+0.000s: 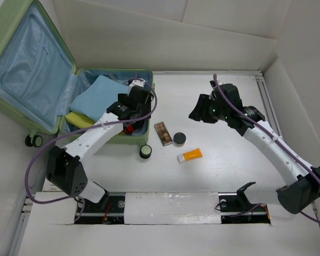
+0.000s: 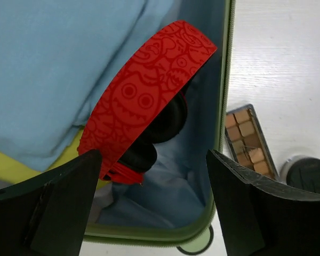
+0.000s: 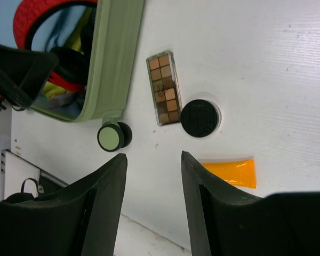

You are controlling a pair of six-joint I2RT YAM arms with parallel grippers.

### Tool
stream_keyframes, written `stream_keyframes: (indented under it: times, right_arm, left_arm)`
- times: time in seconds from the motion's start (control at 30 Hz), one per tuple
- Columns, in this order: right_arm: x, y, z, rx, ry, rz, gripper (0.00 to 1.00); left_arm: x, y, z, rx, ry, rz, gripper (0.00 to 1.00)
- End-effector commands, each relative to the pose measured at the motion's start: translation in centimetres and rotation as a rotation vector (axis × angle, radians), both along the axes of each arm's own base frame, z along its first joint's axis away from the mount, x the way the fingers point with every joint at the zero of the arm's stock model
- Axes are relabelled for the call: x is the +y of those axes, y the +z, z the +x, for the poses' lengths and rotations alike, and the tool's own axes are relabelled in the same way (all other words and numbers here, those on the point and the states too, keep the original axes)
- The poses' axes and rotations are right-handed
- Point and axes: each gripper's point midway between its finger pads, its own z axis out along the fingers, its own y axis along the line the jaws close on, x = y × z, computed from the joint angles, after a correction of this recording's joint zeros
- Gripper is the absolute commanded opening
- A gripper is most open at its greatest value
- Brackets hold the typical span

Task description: Pack the luggage

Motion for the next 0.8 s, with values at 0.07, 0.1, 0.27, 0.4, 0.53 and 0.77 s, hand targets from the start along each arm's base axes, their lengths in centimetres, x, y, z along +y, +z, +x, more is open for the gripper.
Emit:
stream_keyframes:
  times: [0.07, 0.1, 0.27, 0.4, 0.53, 0.77]
  right_arm:
    - [-0.5, -0.4, -0.6, 0.011, 0.025, -0.007, 0.51]
    - [-0.6, -1.0, -0.7, 0.023, 0.025, -0.013, 0.51]
    - [-1.1, -1.5, -0.9, 0.040, 0.020, -0.009, 0.51]
    - [-0.9, -1.5, -1.0, 0.042, 0.027, -0.004, 0.51]
    - [-0.8, -1.6, -0.8, 0.047, 0.032, 0.007, 0.51]
    - [-0.4, -1.7, -0.2, 0.053, 0.041, 0.011, 0.52]
  left_arm:
    - [2.1, 2.8, 3.1, -0.093, 0.100, 0.014, 0.78]
    - [3.3, 1.8, 3.8, -0.066, 0.128, 0.018, 0.78]
    - [4.9, -0.5, 5.8, -0.014, 0.144, 0.012, 0.74]
    - [6.1, -0.5, 7.2, -0.030, 0.177, 0.040, 0.73]
    - [5.3, -0.3, 8.4, -0.012, 0.124, -0.026, 0.34]
    - [2.2, 4.9, 9.3, -0.065, 0.015, -0.310, 0.00]
